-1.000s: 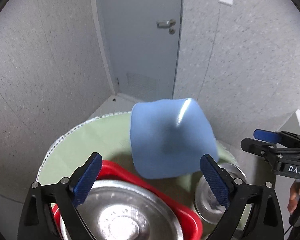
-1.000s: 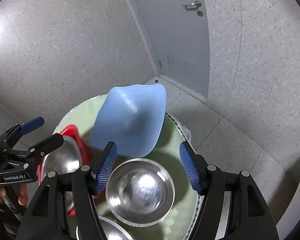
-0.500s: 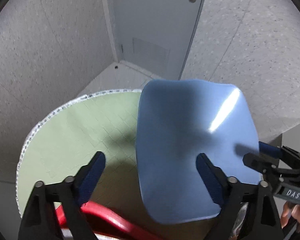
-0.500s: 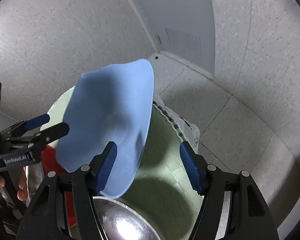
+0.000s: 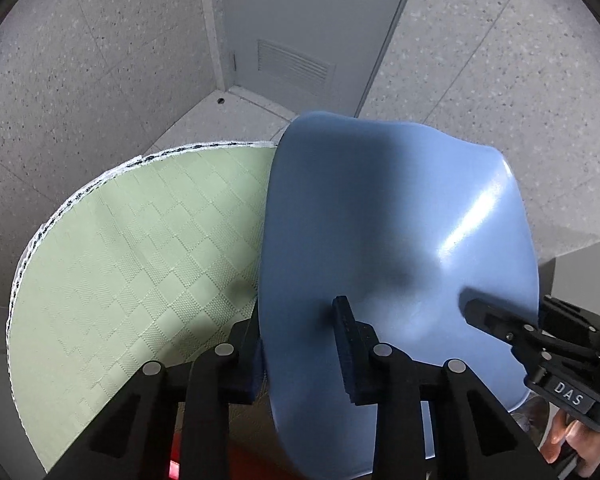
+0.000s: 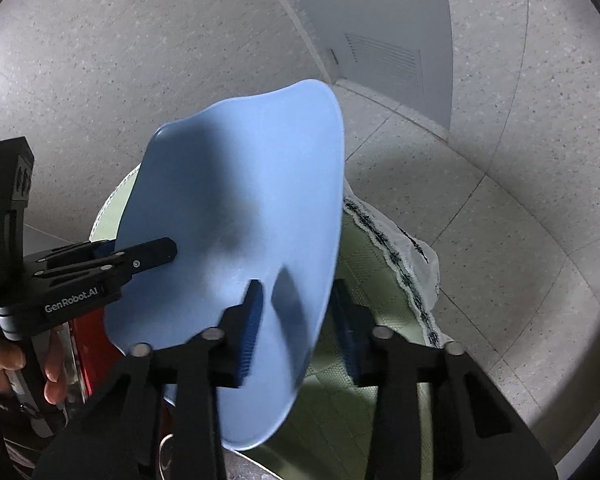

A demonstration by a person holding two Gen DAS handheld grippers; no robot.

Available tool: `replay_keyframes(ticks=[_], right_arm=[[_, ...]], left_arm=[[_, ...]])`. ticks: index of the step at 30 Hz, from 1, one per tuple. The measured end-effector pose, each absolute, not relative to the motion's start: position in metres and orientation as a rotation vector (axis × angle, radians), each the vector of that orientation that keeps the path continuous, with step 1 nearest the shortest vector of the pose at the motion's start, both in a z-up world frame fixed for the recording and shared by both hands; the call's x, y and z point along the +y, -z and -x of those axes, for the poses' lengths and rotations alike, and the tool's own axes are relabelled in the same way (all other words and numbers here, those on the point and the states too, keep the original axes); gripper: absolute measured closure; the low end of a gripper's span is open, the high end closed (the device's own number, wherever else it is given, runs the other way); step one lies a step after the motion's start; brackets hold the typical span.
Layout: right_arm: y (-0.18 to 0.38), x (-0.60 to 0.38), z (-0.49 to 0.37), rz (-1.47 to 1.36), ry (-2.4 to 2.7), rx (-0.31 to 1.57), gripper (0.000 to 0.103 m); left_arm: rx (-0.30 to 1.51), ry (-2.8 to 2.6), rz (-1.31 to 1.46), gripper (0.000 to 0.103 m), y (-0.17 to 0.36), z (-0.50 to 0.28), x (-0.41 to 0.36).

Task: Organize plates and bowls
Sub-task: 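Close both grippers on the light blue bowl rim and lift it, then lower the light blue bowl into the steel bowl and open both grippers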

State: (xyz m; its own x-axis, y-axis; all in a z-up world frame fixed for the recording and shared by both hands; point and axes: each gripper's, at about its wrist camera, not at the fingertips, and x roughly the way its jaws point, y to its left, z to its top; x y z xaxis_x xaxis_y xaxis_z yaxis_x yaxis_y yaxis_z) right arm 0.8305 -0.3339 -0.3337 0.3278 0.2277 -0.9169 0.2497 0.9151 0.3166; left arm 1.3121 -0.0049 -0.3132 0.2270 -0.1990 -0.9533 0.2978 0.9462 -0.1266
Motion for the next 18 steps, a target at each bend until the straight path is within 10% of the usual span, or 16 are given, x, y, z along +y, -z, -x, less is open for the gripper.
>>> replay_keyframes(ticks=[18], right_arm=[[0.306, -0.33, -0.817, -0.423, 0.023, 1.156, 0.085]], left_arm=[[1.163, 0.381, -0.095, 0.081, 0.281, -1.235, -0.002]])
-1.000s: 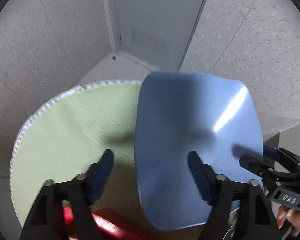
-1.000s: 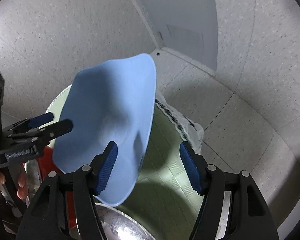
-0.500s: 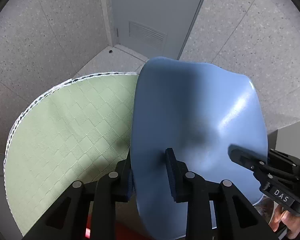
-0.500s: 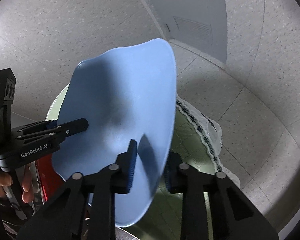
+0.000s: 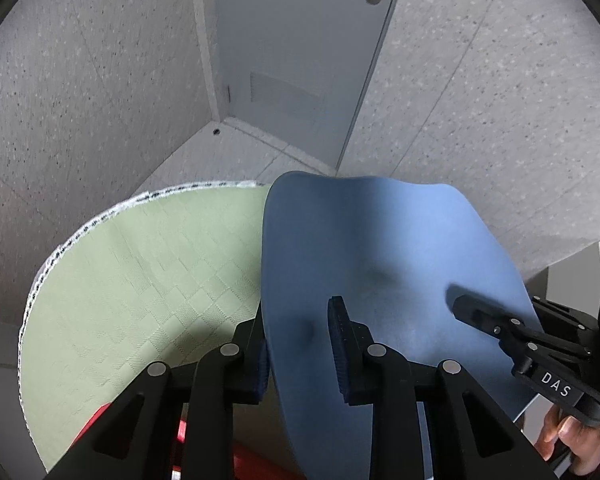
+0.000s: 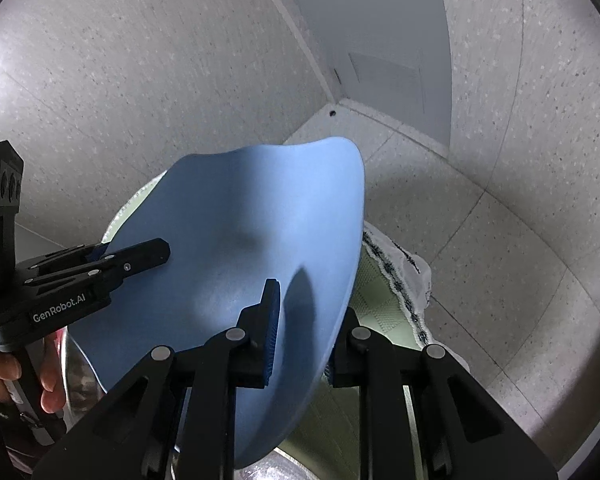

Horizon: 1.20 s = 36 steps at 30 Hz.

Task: Organize plates and bowls
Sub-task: 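Lower the light blue bowl into the steel bowl and open both grippers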

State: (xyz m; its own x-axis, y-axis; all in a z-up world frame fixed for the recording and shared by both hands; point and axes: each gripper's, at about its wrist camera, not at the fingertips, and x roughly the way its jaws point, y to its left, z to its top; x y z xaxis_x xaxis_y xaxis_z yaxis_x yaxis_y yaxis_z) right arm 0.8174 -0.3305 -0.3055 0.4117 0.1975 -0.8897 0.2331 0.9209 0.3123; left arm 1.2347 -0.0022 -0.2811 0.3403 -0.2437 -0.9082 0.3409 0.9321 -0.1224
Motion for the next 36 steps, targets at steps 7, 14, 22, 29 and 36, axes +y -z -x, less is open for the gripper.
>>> replay_keyframes(ticks=[7, 14, 22, 29, 36], right_arm=[[0.269, -0.32, -0.803, -0.394, 0.011, 1.084, 0.085], [0.221, -0.295, -0.781, -0.361, -0.012, 1.01, 0.085], [0.19, -0.247, -0.755, -0.32, -0.045, 0.975, 0.085], [0.203, -0.185, -0.738, -0.291, -0.093, 1.023, 0.085], [0.231, -0.14, -0.73, -0.273, -0.113, 1.094, 0.085]], left_arm=[[1.098, 0.401, -0.058, 0.081, 0.244, -1.192, 0.024], [1.0, 0.426, -0.028, 0.081, 0.192, -1.123, 0.06], [0.923, 0.426, -0.023, 0.081, 0.158, -1.032, 0.137], [0.946, 0.386, 0.009, 0.081, 0.166, -0.97, 0.217], [1.002, 0.349, 0.037, 0.081, 0.174, -0.95, 0.267]])
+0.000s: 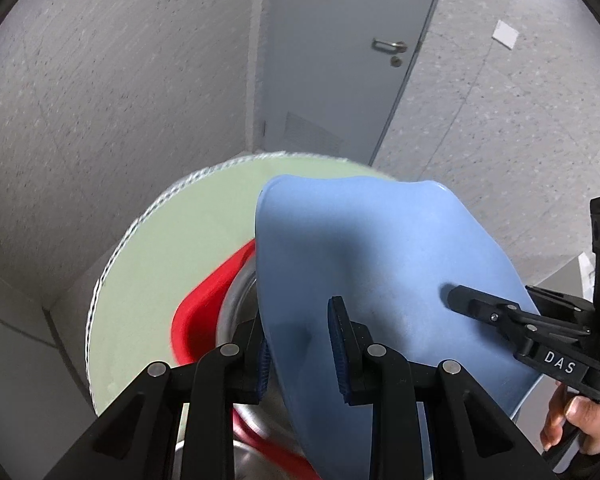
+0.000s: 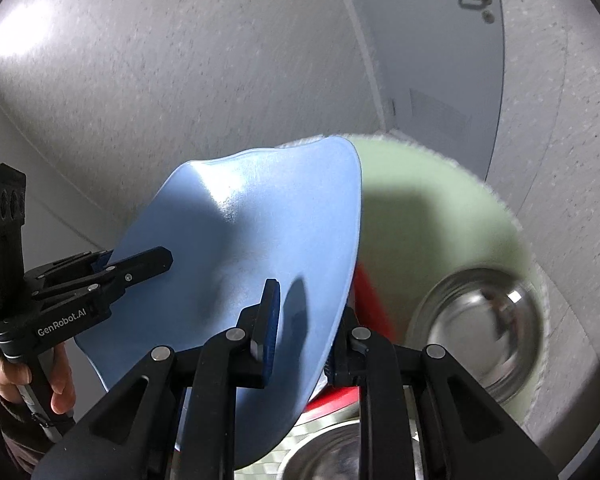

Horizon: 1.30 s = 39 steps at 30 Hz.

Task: Organize plates and bowls
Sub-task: 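Lower the light blue bowl into the steel bowl and open both grippers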

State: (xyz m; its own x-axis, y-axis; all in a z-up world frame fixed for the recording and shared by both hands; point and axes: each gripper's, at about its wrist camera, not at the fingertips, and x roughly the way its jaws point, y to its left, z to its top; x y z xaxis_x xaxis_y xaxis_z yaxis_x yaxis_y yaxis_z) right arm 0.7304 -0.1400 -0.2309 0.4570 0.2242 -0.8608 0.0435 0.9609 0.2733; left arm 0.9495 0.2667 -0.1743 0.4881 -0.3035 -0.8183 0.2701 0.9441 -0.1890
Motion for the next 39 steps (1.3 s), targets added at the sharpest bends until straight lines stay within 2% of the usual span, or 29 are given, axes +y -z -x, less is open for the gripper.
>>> replay_keyframes(ticks=[7, 18, 23, 29, 31, 36, 37, 39], right_arm=[[0.262, -0.124, -0.726, -0.275, -0.091, 1.167, 0.085], [0.281, -0.12, -0.73, -0.284, -0.043, 1.209, 0.085], [0.28, -0.115, -0.729, -0.273, -0.044, 1.217, 0.081], [0.277, -0.109, -0.728, -0.285, -0.066, 1.227, 0.07], [0.274, -0.107, -0.727, -0.282, -0.067, 1.226, 0.063], [0.269, -0.104, -0.726, -0.272, -0.047, 1.228, 0.054], [0.267, -0.105, -0.725, -0.268, -0.033, 1.229, 0.052], [0.264, -0.104, -0.722, -0.269, -0.028, 1.223, 0.051]], left_arm=[[1.066, 0.345, 0.044, 0.081, 0.191, -0.94, 0.29], [1.109, 0.378, 0.051, 0.081, 0.2, -0.972, 0.291], [1.113, 0.39, 0.074, 0.076, 0.205, -0.98, 0.301], [1.115, 0.412, 0.1, 0.072, 0.2, -0.978, 0.316], [1.11, 0.419, 0.105, 0.067, 0.198, -0.975, 0.318], [1.099, 0.416, 0.101, 0.06, 0.191, -0.969, 0.322], [1.098, 0.407, 0.098, 0.055, 0.191, -0.968, 0.319], [1.094, 0.401, 0.1, 0.051, 0.191, -0.966, 0.32]])
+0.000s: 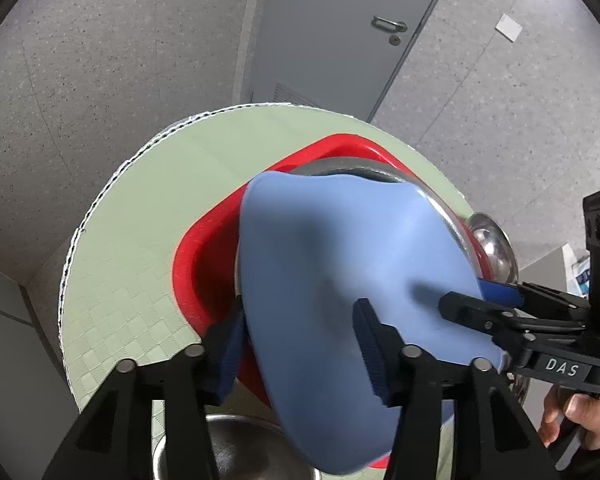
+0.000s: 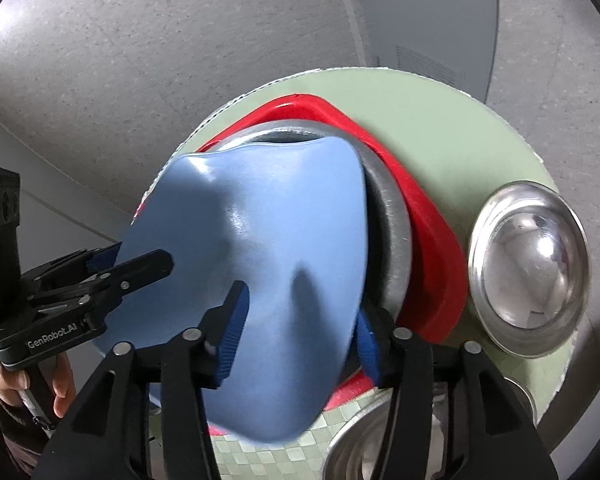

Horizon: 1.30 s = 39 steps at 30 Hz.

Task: Organize plates and bowls
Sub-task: 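Lower the light blue bowl into the steel bowl and open both grippers, then reach both grippers to a medium steel bowl and grasp its rim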

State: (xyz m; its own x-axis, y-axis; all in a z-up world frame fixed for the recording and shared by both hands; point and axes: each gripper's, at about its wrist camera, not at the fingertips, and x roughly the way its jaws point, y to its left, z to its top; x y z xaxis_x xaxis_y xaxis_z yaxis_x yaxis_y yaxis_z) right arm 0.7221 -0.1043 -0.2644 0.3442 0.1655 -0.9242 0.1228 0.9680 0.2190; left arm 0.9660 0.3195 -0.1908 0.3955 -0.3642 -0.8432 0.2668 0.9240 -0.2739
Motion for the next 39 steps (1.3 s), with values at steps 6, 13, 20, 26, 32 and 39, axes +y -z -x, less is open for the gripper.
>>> replay_keyframes(ticks=[6, 13, 20, 26, 32, 39], right_arm=[[0.259, -0.106, -0.715, -0.278, -0.012, 1.201, 0.05], [0.239, -0.1, -0.697, -0.23, 0.06, 1.132, 0.047], [0.215, -0.102, -0.676, -0.258, 0.072, 1.051, 0.046], [0.197, -0.134, -0.654, -0.284, 0.109, 1.001, 0.046], [0.186, -0.195, -0.636, -0.316, 0.172, 0.95, 0.04], [0.21, -0.277, -0.64, -0.336, 0.229, 1.008, 0.038]], left_arm=[[1.082, 0.396, 0.113, 0.045, 0.186, -0.957, 0.319], [1.037, 0.362, 0.124, 0.037, 0.173, -0.94, 0.338], [0.975, 0.402, 0.08, 0.033, 0.15, -0.91, 0.321], [0.927, 0.464, 0.014, 0.03, 0.133, -0.898, 0.273], [0.909, 0.488, -0.072, 0.024, 0.135, -0.904, 0.203], [0.951, 0.476, -0.163, 0.019, 0.158, -0.939, 0.112]])
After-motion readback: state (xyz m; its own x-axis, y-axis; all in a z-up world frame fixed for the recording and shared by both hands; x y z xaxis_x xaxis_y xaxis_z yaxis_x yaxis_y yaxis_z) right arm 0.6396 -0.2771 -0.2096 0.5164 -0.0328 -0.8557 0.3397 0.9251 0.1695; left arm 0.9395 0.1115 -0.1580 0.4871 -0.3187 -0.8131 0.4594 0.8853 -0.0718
